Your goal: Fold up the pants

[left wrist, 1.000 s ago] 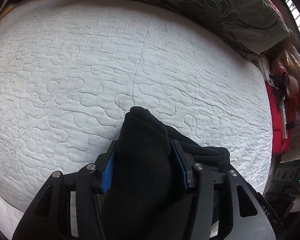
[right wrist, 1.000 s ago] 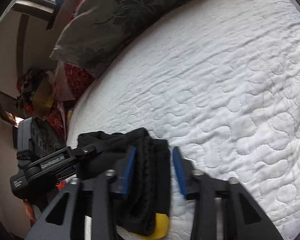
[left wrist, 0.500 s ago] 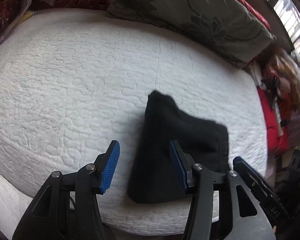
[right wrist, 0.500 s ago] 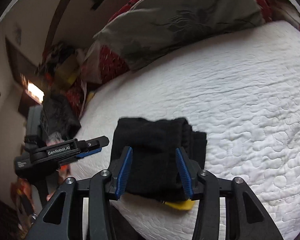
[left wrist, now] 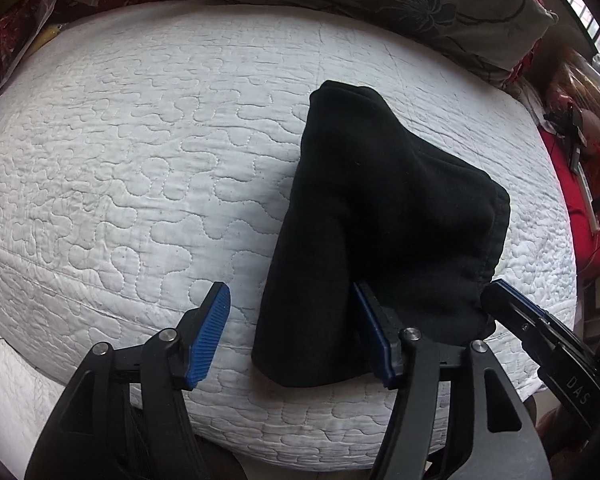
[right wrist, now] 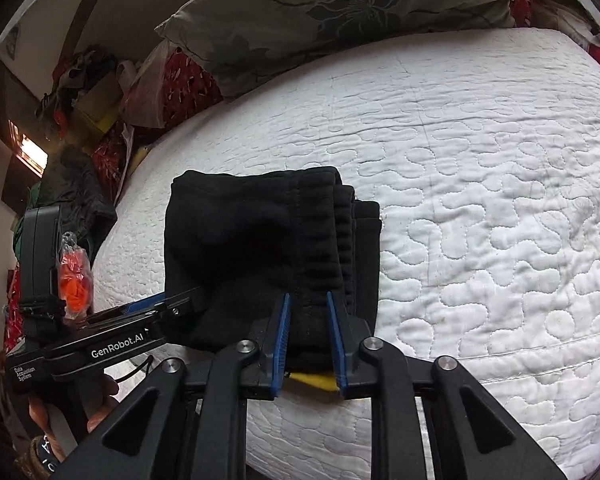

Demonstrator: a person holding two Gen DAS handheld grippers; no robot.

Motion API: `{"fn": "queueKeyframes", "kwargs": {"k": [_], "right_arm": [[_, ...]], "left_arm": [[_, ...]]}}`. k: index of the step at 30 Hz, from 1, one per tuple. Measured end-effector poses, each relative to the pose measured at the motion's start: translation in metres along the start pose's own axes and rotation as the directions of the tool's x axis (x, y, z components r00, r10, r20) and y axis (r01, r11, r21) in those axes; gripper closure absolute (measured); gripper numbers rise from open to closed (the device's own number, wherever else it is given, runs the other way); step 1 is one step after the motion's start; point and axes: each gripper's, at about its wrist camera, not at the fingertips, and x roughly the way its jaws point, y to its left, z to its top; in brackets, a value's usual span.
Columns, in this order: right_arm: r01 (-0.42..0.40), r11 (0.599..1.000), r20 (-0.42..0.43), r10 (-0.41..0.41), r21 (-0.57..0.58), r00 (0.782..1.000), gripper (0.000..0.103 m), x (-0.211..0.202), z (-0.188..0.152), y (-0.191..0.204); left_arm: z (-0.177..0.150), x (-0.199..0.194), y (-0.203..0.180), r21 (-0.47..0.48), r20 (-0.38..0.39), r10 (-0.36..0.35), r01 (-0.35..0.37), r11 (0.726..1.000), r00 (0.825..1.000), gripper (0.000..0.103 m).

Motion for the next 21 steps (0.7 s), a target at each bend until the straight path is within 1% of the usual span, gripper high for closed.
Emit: {"fn": "queueKeyframes", "kwargs": {"k": [7, 9, 11, 17, 21], "right_arm": [[-0.03, 0.997, 0.001, 0.03, 0.071, 1.0, 0.082, -0.012, 0.003, -0.001], [-0.041, 0.995, 0.007, 0.04, 0.094, 0.999, 0.077, -0.017, 0.005, -0.003], [-0.046, 0.992, 0.016, 0.044, 0.114, 0.999, 0.076, -0.022, 0.006, -0.006], [-0.055, 0.985, 0.021, 0.052, 0.162, 0.998, 0.076, -0.028, 0.008, -0.014], [-0.059, 0.984, 0.025, 0.055, 0.168, 0.998, 0.076, -0.029, 0.011, -0.013]], "left_arm": [[-0.007, -0.01, 0.005, 0.017, 0.011, 0.011, -0.011, 1.0, 1.0, 0.041], [-0.008, -0.012, 0.003, 0.014, 0.015, 0.008, -0.008, 1.0, 1.0, 0.041], [-0.007, -0.014, 0.004, 0.014, 0.019, 0.011, -0.011, 1.0, 1.0, 0.041], [-0.003, -0.018, 0.005, 0.01, 0.017, 0.009, -0.009, 1.0, 1.0, 0.041], [0.0, -0.023, 0.01, 0.003, 0.023, 0.007, -0.008, 1.0, 1.0, 0.041]]}}
